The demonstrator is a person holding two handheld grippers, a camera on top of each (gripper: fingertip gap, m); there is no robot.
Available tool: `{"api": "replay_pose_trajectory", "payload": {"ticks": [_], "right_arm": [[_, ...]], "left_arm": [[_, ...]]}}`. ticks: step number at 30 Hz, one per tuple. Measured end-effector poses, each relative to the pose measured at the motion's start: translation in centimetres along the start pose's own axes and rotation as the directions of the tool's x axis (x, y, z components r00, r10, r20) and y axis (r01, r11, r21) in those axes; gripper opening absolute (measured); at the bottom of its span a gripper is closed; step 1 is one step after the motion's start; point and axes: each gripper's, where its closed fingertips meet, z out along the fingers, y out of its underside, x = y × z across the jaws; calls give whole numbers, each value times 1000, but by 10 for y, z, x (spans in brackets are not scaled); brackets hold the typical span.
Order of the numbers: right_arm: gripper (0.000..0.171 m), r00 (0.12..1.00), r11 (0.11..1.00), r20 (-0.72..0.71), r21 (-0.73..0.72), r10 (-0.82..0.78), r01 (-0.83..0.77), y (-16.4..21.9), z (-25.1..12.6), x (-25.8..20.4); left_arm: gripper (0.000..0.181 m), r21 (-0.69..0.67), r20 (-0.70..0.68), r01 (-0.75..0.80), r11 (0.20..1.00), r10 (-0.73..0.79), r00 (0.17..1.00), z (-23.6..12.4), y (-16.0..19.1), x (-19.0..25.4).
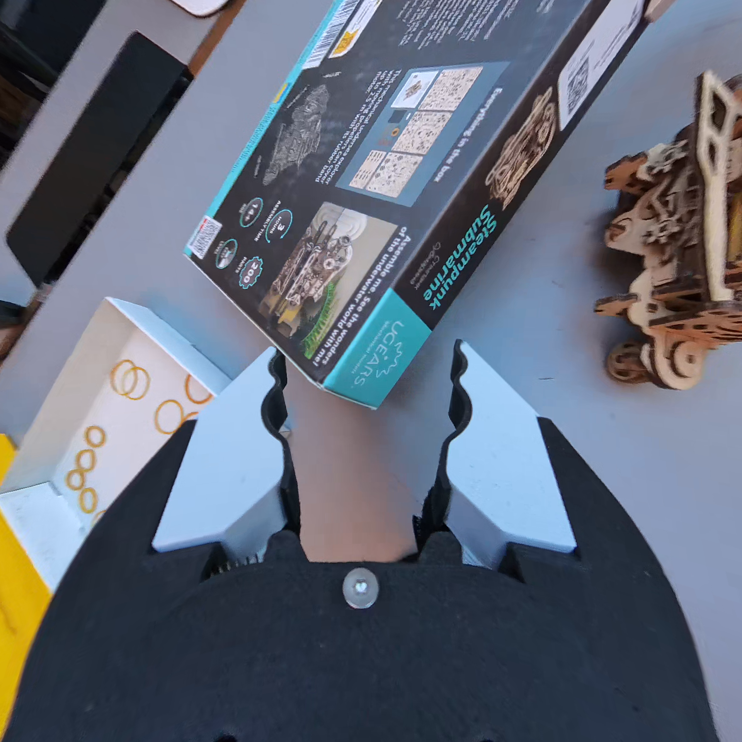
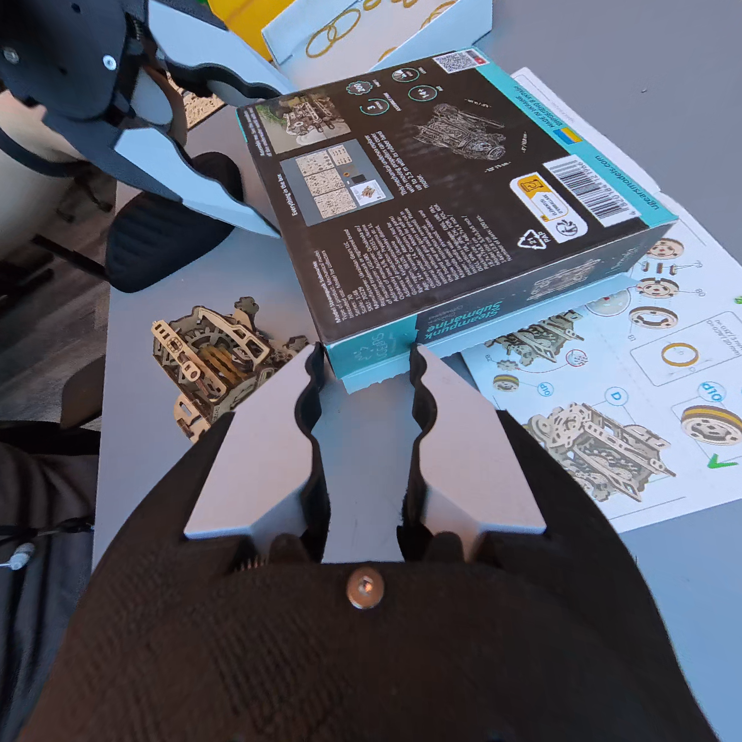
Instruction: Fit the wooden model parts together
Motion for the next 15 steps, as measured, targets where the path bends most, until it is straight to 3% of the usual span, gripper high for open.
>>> {"api": "replay_pose_trajectory", "payload": {"ticks": [5,15], "right_arm": [[42,999,999,2,-14,32,-32,-3,1,3],[40,999,999,26,-14,44,-44,-6,3,4]], "left_arm": [[56,-26,276,-116,993,119,954,7,0,-22],[55,58,522,-187,981,129,843,1,-19,-42]]}}
